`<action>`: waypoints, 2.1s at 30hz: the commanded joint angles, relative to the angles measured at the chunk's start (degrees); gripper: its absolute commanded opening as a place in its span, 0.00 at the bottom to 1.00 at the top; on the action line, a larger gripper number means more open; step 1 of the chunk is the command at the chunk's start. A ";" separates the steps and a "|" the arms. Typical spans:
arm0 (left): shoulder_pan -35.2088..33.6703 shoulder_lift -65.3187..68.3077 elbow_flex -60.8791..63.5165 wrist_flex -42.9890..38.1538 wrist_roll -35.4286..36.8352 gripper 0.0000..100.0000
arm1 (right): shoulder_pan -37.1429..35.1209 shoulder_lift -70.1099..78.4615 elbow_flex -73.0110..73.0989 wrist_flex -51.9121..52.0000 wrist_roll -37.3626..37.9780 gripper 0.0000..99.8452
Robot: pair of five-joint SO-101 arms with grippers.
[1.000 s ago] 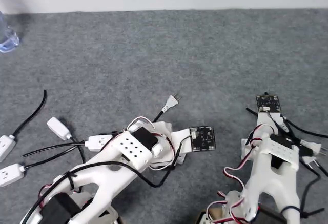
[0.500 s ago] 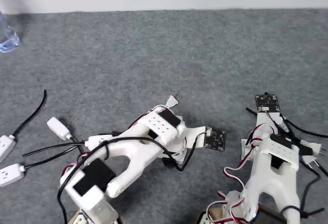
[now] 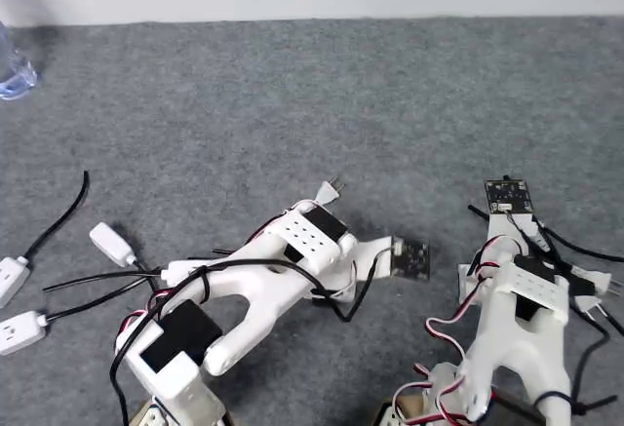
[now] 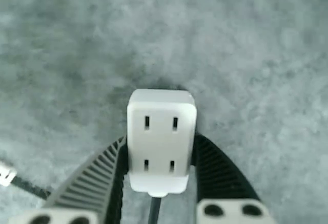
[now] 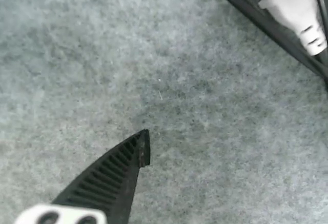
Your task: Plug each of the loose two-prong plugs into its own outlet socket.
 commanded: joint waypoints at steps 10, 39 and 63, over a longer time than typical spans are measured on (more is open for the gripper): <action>-0.18 -3.52 -2.07 -1.05 8.26 0.09 | -0.66 -0.66 -0.70 -0.57 0.70 0.64; -16.70 -58.99 28.62 7.03 26.73 0.23 | -6.11 -0.57 -0.53 -0.31 3.52 0.64; -50.11 -94.95 63.60 -3.96 28.13 0.23 | -30.20 26.95 -64.97 56.48 40.97 0.64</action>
